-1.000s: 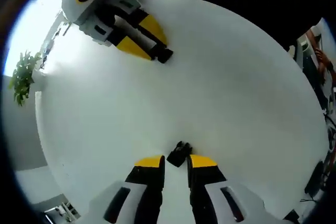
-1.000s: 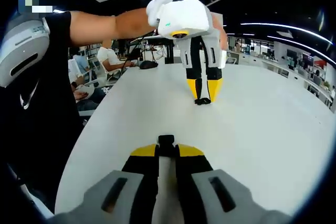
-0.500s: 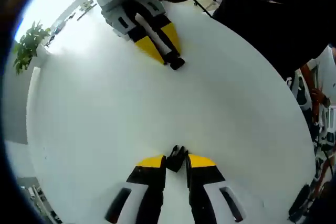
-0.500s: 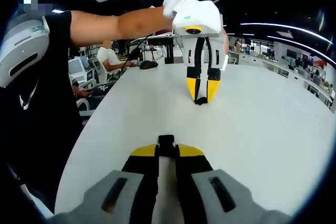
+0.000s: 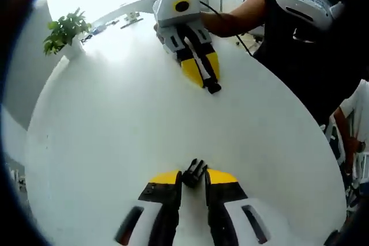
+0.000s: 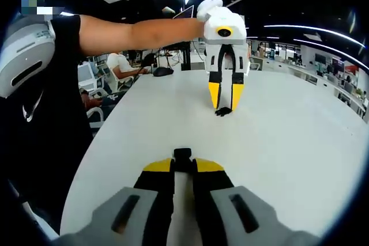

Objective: Snap the two parts of the plastic buckle together until the buckle closes and remains connected.

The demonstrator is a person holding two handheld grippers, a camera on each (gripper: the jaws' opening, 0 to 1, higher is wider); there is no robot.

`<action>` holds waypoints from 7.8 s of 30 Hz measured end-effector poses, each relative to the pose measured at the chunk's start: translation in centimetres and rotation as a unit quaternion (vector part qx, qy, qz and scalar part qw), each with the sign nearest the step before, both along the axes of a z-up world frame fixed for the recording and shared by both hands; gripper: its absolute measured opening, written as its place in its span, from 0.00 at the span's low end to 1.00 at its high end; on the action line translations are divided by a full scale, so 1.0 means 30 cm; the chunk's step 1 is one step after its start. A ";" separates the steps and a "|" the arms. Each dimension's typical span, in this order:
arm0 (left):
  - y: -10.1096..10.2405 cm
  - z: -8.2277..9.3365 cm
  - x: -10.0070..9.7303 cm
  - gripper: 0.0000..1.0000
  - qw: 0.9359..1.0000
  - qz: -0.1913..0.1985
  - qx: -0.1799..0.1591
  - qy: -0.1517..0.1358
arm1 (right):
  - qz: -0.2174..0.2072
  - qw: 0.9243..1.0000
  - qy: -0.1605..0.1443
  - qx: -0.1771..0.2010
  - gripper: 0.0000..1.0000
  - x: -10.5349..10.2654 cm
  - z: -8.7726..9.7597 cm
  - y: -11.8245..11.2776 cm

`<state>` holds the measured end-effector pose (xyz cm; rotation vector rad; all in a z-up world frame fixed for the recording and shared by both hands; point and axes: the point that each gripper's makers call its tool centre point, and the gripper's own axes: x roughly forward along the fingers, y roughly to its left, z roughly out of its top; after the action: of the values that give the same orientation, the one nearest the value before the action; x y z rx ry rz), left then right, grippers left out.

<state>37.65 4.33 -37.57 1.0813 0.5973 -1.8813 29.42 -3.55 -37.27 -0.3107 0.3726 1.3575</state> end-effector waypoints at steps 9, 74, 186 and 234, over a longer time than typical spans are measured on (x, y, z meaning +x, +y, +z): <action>0.002 -0.010 0.005 0.16 0.999 0.018 -0.018 0.026 | -0.001 1.000 0.003 0.003 0.10 0.001 0.000 -0.001; 0.031 -0.014 0.005 0.11 0.962 0.165 -0.197 0.088 | -0.003 1.000 0.007 0.004 0.10 0.003 -0.001 0.000; -0.157 -0.019 -0.062 0.10 0.945 0.222 -0.224 0.090 | 0.041 0.999 -0.019 -0.015 0.10 0.206 -0.008 -0.023; -0.194 -0.015 -0.061 0.10 0.942 0.218 -0.239 0.085 | 0.032 0.999 -0.025 -0.019 0.10 0.220 -0.008 -0.007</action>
<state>35.82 -1.47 -38.01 0.4301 0.4012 -1.6125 36.03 -3.75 -37.50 -0.3893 0.3501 1.4033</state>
